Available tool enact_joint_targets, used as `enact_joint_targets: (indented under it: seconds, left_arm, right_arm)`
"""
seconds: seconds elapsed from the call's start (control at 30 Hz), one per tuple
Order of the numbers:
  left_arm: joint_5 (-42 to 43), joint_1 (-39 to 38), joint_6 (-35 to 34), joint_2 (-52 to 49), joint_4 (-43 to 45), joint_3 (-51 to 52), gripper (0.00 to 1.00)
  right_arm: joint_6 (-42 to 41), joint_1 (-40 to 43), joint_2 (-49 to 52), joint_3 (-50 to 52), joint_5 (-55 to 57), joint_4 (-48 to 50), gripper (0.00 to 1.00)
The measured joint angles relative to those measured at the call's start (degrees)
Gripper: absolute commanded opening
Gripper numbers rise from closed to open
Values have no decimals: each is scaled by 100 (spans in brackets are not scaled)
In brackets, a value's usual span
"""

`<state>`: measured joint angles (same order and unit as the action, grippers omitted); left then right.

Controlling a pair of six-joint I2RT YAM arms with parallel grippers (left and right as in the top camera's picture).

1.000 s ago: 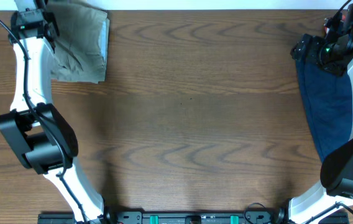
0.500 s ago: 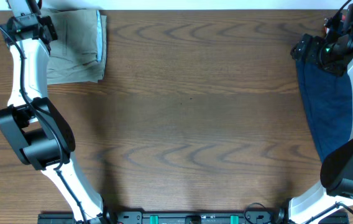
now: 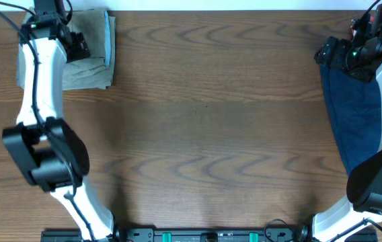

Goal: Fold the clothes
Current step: 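Carry the shorts to the top-left and place them on the grey stack, then release the shorts and pull the left gripper back toward the base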

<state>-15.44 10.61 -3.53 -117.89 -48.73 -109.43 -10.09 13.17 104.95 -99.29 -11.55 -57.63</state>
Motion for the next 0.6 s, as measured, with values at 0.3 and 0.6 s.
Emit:
enact_joint_targets:
  seconds: [0.3, 0.6]
  left_arm:
    - [1628, -289, -284, 1510, -1182, 238, 98]
    - [2184, -907, -269, 3947, -562, 2671, 98]
  right_arm:
    - [0, 0, 0, 0, 0, 4, 99]
    - [0, 0, 0, 0, -2, 0, 99]
